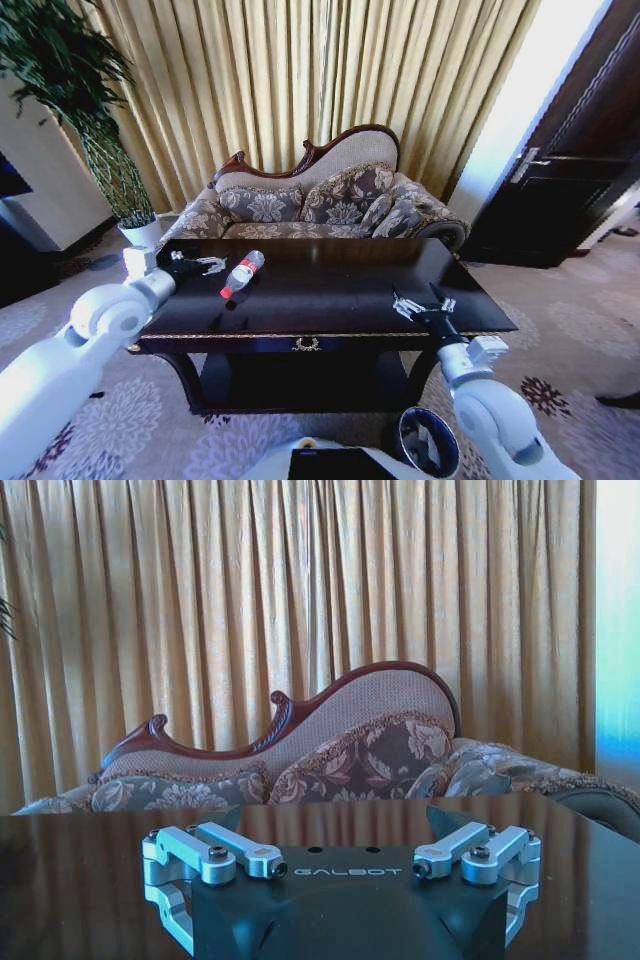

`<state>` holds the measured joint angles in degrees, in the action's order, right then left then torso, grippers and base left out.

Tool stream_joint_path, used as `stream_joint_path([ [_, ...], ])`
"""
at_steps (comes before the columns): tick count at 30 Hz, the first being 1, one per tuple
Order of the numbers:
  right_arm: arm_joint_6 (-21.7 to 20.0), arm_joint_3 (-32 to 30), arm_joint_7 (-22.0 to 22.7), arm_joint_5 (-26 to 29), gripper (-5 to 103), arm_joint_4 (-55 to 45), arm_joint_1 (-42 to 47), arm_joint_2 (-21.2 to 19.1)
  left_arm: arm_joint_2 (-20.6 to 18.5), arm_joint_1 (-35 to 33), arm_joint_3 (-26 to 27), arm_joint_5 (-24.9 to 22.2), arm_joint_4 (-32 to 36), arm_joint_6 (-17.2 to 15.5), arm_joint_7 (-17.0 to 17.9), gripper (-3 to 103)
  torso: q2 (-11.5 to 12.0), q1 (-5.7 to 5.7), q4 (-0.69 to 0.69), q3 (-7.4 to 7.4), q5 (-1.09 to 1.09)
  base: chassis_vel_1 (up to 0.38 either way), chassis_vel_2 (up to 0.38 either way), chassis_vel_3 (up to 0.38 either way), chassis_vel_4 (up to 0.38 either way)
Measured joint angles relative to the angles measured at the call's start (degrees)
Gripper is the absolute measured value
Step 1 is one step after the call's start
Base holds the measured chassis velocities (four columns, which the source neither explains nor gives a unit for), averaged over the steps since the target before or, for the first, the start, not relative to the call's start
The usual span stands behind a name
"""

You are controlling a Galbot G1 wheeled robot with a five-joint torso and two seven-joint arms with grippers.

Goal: Move to the front of the table and place the trash on the table into the trash bin.

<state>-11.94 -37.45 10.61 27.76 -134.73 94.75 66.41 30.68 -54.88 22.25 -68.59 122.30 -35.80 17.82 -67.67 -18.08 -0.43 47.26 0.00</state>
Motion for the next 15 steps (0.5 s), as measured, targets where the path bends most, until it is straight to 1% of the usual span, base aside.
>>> stream_joint_path([
  [3, 0.05, 0.01, 0.00, -0.12, 100, 0.05, 0.23, -0.47, -0.21, 3.19, -4.64, -0.96, -0.74, -2.66, 0.06, 100, 0.00, 0.00, -0.01, 0.00, 0.00, 0.000, 0.000, 0.000, 0.000],
  [4, 0.05, 0.01, 0.00, -0.12, 100, 0.05, 0.23, -0.47, -0.21, 3.19, -4.64, -0.96, -0.74, -2.66, 0.06, 100, 0.00, 0.00, -0.01, 0.00, 0.00, 0.000, 0.000, 0.000, 0.000],
  [6, 0.07, -0.29, 0.01, -0.04, 100, 0.15, 0.14, -1.17, -0.25, 4.02, -6.43, -1.14, -1.18, -3.90, 0.09, 100, 0.00, 0.00, 0.01, 0.00, 0.00, 0.000, 0.000, 0.000, 0.000],
  [10, 0.07, -0.42, 0.04, 0.14, 100, 1.10, -0.28, -1.54, 0.09, 5.30, -7.97, -1.65, -2.43, -5.08, 0.37, 100, 0.00, 0.00, 0.01, 0.00, 0.00, 0.000, 0.000, 0.000, 0.000],
  [15, 0.07, -0.15, 0.04, 0.14, 100, 2.11, -0.52, -1.40, 0.20, 6.51, -9.66, -1.82, -4.52, -5.21, 0.33, 100, 0.00, 0.00, 0.01, 0.00, 0.01, 0.000, 0.000, 0.000, 0.000],
])
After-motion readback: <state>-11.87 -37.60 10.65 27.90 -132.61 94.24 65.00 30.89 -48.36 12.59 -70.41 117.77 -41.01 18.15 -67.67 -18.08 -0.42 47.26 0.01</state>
